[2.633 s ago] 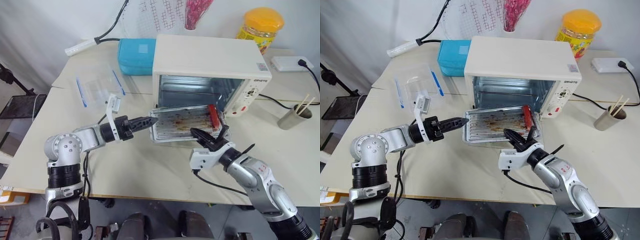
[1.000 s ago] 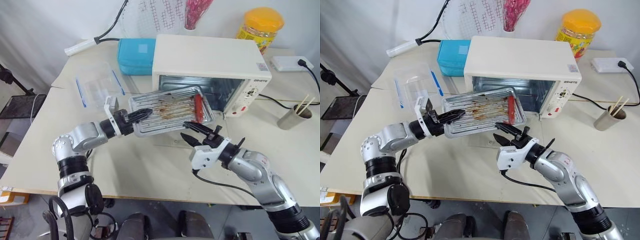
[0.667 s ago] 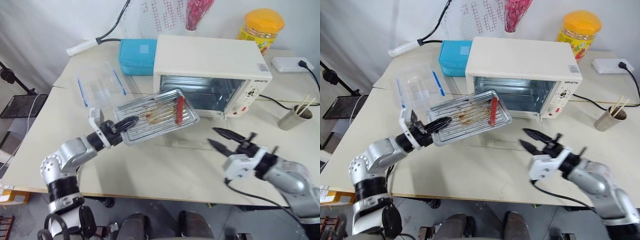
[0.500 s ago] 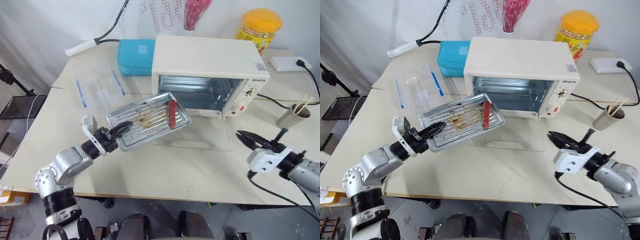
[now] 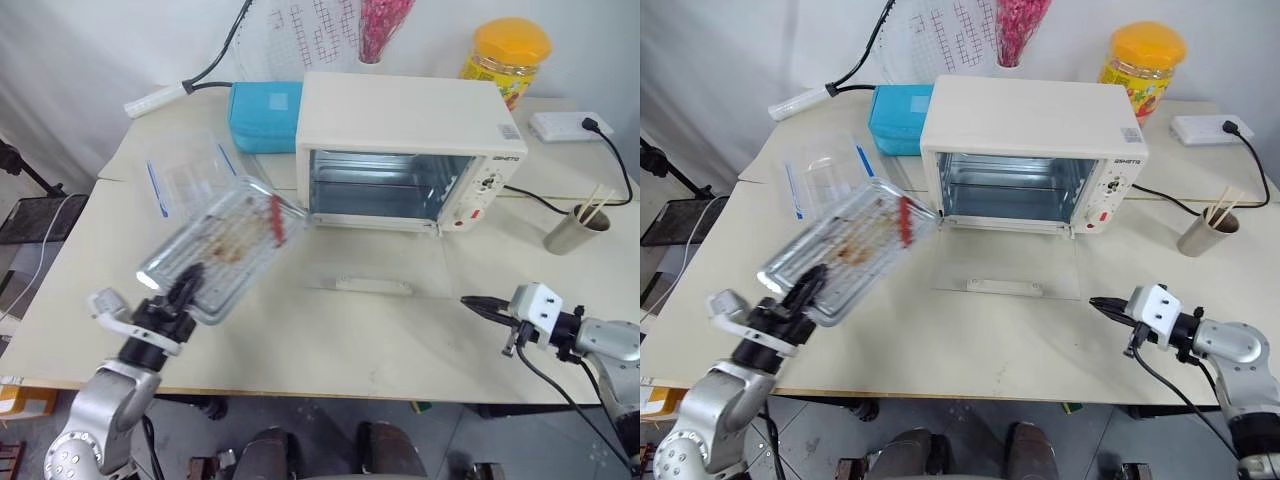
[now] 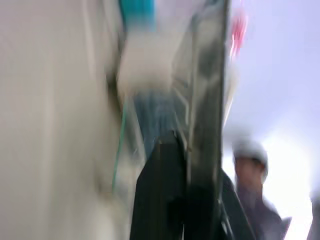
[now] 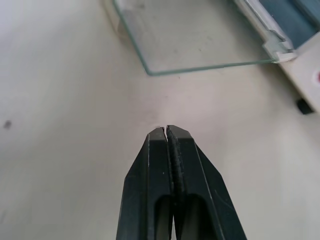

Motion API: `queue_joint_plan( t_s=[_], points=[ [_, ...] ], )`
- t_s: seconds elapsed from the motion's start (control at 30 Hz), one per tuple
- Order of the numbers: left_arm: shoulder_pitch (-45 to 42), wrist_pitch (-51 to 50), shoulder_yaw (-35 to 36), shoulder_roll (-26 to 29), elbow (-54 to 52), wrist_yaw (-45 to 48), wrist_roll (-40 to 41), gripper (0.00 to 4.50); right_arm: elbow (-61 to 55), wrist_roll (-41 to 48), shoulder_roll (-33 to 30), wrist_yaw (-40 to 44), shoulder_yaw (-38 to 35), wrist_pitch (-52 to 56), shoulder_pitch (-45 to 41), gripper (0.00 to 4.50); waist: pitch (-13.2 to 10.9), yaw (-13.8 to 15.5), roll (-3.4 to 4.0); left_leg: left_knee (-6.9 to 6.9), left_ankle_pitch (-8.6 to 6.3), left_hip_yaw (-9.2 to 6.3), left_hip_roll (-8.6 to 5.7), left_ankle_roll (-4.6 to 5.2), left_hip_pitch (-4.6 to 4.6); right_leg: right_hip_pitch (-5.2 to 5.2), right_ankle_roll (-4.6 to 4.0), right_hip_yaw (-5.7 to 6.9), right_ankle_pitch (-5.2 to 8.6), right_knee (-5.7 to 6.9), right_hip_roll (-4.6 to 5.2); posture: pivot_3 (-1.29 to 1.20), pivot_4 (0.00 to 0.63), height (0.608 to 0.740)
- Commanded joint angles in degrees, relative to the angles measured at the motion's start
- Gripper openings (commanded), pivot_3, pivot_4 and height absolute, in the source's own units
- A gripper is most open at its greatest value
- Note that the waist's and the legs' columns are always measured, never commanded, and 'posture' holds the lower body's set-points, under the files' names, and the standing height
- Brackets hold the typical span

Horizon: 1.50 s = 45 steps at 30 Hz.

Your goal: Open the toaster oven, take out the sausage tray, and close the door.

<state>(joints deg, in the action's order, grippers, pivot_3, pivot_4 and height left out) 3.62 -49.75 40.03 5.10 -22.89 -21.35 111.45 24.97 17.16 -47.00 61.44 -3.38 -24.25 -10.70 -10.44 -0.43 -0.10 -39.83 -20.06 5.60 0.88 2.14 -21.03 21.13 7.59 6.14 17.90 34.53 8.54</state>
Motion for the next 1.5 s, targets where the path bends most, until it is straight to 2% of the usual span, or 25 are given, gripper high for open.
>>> queue_joint_plan(
  t_s=[0.03,0.2,0.4,0.57,0.7,0.87,1.0,1.2,1.33,1.43,1.5],
  points=[
    [0.73,6.2,2.31,-1.36,-5.11,-0.69,1.55,0.0,2.22,1.7,1.22,3.48,-0.38,3.59,-3.07,0.07,0.0,0.46,0.0,0.0,-0.01,-0.01,-0.01,0.01,-0.06,0.03,0.0,0.01,0.0,-0.03,0.0,0.0,0.15,0.74],
    [2.9,9.46,1.2,-1.54,-7.78,-0.76,1.55,0.0,1.77,3.83,4.17,6.02,-0.8,7.85,-6.75,0.07,0.0,0.74,0.0,-0.09,-0.13,-0.17,-0.12,0.17,-0.22,-0.05,0.01,0.05,-0.01,-0.17,-0.01,0.0,0.15,0.74],
    [3.3,12.51,-0.17,-1.81,-9.53,-0.62,1.55,0.0,-5.65,10.15,6.31,7.35,-3.54,14.8,-7.56,0.07,-0.01,0.51,0.02,-0.1,-0.13,-0.2,-0.11,0.17,-0.21,-0.12,0.04,0.09,-0.02,-0.26,-0.04,0.0,0.15,0.74],
    [5.0,14.15,-0.88,-1.44,-11.41,0.11,1.55,0.0,-11.31,14.26,6.84,4.74,-7.19,20.7,-8.5,0.07,-0.01,0.46,0.02,-0.06,-0.16,-0.21,-0.08,0.13,-0.21,-0.12,0.04,0.1,-0.02,-0.33,-0.03,0.0,0.15,0.74],
    [6.22,14.26,-1.56,-0.43,-12.07,1.3,1.55,0.0,-15.89,18.43,8.49,-1.12,-12.0,23.94,-11.69,0.07,-0.03,0.44,0.04,-0.05,-0.17,-0.2,-0.07,0.12,-0.22,-0.1,0.04,0.09,-0.02,-0.33,-0.02,0.0,0.15,0.74],
    [7.7,13.61,-3.67,0.62,-12.17,2.33,1.55,0.0,-25.27,23.55,7.77,-0.49,-14.15,30.78,-6.22,0.07,-0.03,1.31,0.04,0.12,-0.2,-0.26,-0.07,0.09,-0.24,-0.08,0.03,0.11,-0.02,-0.46,-0.02,0.0,0.15,0.74],
    [8.13,11.5,-6.58,1.15,-10.6,3.57,1.55,0.0,-29.85,24.13,7.01,-0.99,-16.48,33.68,0.88,0.07,-0.03,1.89,0.04,0.19,-0.31,-0.22,-0.11,0.2,-0.27,-0.08,0.04,0.08,-0.02,-0.47,-0.04,0.0,0.15,0.74],
    [7.92,5.23,-10.12,5.3,-6.56,7.18,1.55,0.0,-36.28,20.62,5.74,3.33,-18.04,29.27,12.57,1.97,-0.03,1.8,0.06,0.2,-0.37,-0.19,-0.18,0.29,-0.25,-0.17,0.08,0.08,-0.04,-0.66,-0.11,0.0,0.15,0.74],
    [4.14,-1.69,-11.74,11.27,-0.13,9.97,1.55,0.0,-37.86,16.12,6.96,3.73,-21.11,20.68,18.28,3.37,-0.01,1.78,0.13,0.2,-0.34,-0.11,-0.17,0.24,-0.16,-0.18,0.08,0.03,-0.04,-0.66,-0.13,0.0,0.15,0.74],
    [0.86,-8.23,-13.86,16.58,5.82,13.26,1.55,0.0,-39.45,16.31,8.45,4.88,-23.58,16.59,23.12,4.42,0.01,1.83,0.16,0.2,-0.31,-0.1,-0.15,0.18,-0.13,-0.15,0.08,0.0,-0.04,-0.59,-0.15,0.0,0.15,0.74],
    [-2.2,-12.11,-15.89,19.59,10.32,14.77,1.55,0.0,-41.82,18.24,8.37,5.62,-24.83,17.74,27.24,4.47,0.01,1.86,0.17,0.23,-0.31,-0.15,-0.16,0.17,-0.14,-0.1,0.07,0.0,-0.04,-0.53,-0.16,0.0,0.15,0.74]
  ],
)
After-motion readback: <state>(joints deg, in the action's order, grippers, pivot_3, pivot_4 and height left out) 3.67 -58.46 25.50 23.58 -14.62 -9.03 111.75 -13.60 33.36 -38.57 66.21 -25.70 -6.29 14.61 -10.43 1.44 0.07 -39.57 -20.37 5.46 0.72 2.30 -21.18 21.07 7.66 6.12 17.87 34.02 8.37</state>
